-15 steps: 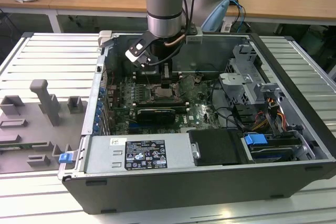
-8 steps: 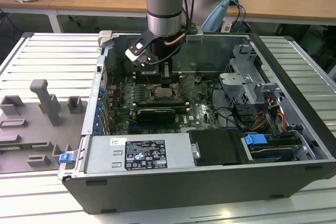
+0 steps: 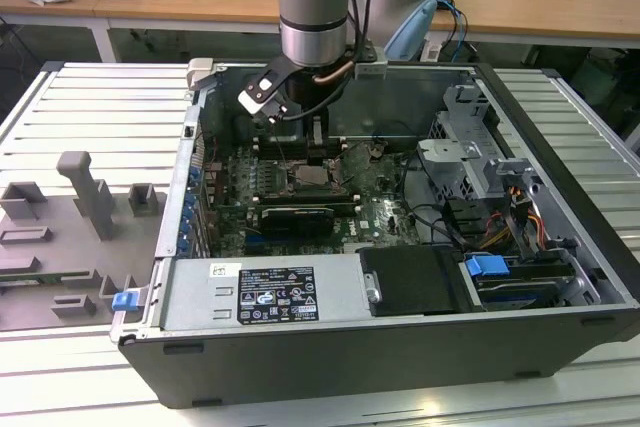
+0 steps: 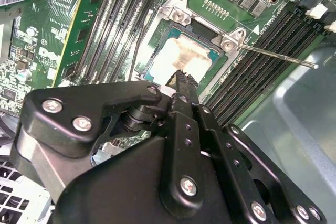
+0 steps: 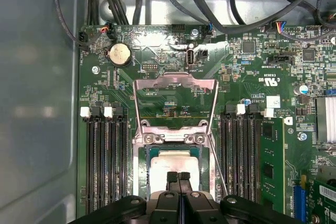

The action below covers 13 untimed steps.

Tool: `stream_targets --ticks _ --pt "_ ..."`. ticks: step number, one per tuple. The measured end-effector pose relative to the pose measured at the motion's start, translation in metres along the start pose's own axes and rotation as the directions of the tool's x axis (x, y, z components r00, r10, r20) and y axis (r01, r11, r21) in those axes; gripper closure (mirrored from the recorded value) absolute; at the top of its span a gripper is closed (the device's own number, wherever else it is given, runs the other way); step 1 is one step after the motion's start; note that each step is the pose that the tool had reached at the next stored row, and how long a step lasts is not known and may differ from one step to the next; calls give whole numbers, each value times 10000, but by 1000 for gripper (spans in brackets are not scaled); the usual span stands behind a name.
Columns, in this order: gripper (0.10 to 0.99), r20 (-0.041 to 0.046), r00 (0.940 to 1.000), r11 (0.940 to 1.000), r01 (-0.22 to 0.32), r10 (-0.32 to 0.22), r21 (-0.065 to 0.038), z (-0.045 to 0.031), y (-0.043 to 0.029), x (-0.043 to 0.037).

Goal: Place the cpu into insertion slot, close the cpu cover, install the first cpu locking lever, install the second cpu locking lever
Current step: 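Close the cpu cover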

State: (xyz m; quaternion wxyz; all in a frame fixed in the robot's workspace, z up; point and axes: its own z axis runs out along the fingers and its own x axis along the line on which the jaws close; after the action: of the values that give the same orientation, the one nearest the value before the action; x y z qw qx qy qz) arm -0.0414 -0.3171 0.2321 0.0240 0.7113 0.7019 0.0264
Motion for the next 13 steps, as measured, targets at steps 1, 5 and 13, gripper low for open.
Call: stream_targets --ticks 1,5,13 --pt "980 2 10000 10000 0 0 0 -5 0 0" --pt "980 6 10000 10000 0 0 0 -20 1 0" --pt "980 15 10000 10000 1 -1 -1 -50 4 0"
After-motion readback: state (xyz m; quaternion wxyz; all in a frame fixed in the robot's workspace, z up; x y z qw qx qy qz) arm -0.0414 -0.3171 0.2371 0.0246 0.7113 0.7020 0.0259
